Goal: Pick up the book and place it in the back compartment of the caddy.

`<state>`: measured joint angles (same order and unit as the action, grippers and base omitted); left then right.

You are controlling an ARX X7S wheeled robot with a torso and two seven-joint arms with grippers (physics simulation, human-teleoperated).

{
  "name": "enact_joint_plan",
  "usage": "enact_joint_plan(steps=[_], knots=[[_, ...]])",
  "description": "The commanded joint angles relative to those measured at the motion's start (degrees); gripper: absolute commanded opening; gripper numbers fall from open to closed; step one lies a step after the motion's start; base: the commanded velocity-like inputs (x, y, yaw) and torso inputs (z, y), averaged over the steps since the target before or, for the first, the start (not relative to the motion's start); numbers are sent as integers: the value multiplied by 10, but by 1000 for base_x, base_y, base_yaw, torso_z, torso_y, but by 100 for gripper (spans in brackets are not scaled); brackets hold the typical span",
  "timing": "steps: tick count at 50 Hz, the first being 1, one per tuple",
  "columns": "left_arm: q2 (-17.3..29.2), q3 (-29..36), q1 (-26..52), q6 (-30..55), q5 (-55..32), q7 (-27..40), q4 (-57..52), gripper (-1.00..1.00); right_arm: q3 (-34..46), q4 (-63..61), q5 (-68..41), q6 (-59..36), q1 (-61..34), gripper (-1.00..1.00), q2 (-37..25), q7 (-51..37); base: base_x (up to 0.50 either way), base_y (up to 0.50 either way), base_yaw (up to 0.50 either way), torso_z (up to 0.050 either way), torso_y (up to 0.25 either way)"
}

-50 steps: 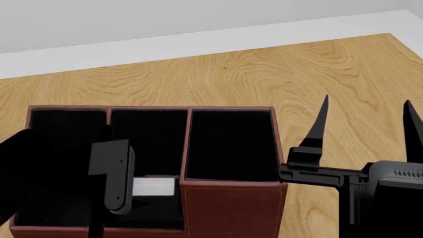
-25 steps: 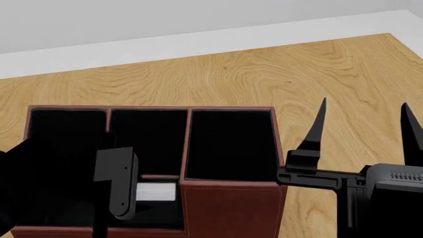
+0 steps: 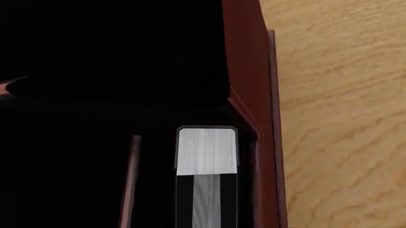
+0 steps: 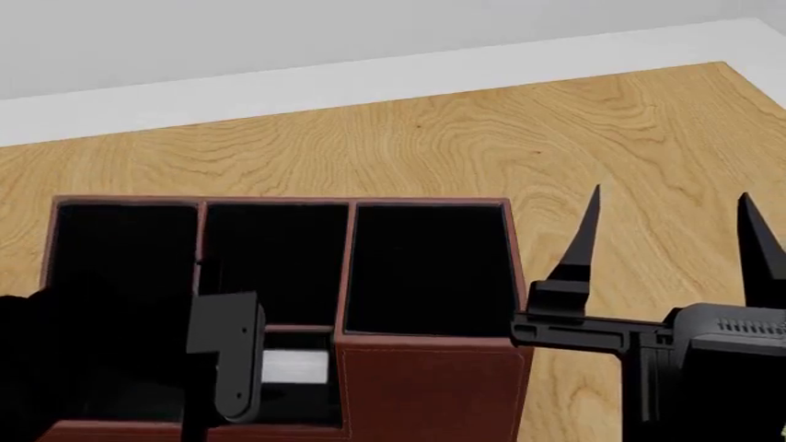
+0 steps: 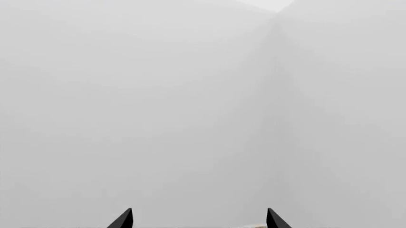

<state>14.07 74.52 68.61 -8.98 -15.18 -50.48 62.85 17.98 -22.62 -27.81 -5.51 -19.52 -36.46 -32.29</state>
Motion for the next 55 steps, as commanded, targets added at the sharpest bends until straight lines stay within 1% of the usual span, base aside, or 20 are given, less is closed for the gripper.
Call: enact_joint_plan(steps=[1,4,8,12,15,19,20,22,24,30,42,48,55], knots=[[-30,-19,0,-34,-11,7,58,-100,2,3,0,2,1,100,1,2,0,0,0,0,0],[-39,-21,0,-45,-12,4,79,-100,1,1,0,2,4,100,0,1,0,0,0,0,3],[-38,-23,-4,-41,-13,7,73,-100,1,-3,0,3,8,100,-1,0,0,0,0,0,0],[-52,-27,-6,-63,-13,7,109,-100,0,-7,0,5,13,100,-3,-1,0,0,0,0,3],[-53,-31,-11,-79,-13,7,113,-100,1,-7,1,6,16,100,-2,-2,0,0,0,0,0],[-53,-30,-10,-69,-10,5,113,-100,1,-9,1,6,17,100,-3,-2,0,0,0,0,2],[-53,-30,-10,-64,-10,5,109,100,1,-9,2,6,17,100,-3,-2,0,0,0,0,0],[-44,-29,-8,-39,-10,9,85,100,2,-11,2,6,18,100,-3,-2,0,0,0,0,0],[-45,-30,-7,-42,-10,9,88,100,2,-11,2,6,17,100,-3,-2,0,0,0,0,0],[-24,-34,-4,-7,-16,17,36,100,2,-12,1,4,15,100,-3,-2,0,0,0,0,0],[34,-36,-2,68,-25,42,-101,100,2,-19,-1,4,15,100,-5,-2,0,0,0,0,0],[40,-39,1,68,-26,46,-111,100,1,-23,-1,5,19,100,-6,-3,0,0,0,0,0],[61,-44,5,93,-32,55,-158,100,0,-27,-2,4,20,100,-8,-4,0,0,0,0,0]])
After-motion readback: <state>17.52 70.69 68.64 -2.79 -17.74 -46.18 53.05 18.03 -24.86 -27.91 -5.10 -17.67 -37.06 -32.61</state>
